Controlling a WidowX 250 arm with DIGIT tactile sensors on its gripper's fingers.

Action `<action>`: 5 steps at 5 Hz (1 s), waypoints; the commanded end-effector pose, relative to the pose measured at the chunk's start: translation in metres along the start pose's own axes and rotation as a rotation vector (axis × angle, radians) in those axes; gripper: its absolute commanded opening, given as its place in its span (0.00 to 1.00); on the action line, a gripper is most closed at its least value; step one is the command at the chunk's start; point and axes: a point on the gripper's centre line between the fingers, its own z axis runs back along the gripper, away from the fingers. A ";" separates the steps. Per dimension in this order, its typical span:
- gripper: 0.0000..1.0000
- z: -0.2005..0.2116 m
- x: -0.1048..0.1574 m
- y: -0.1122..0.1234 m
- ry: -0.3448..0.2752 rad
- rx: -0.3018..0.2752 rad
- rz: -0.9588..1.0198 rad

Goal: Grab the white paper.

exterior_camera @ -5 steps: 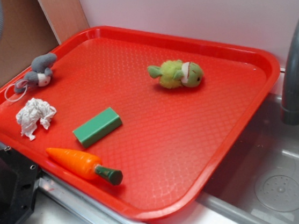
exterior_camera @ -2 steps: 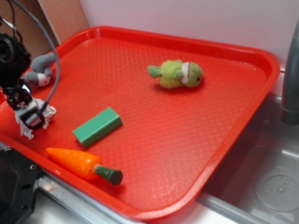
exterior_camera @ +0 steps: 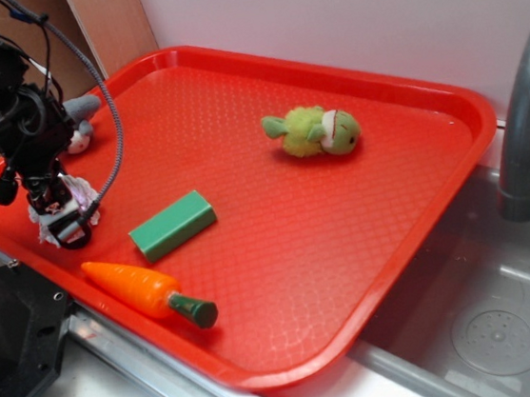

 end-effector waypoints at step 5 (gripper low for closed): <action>0.00 0.089 0.053 -0.002 0.032 -0.074 0.215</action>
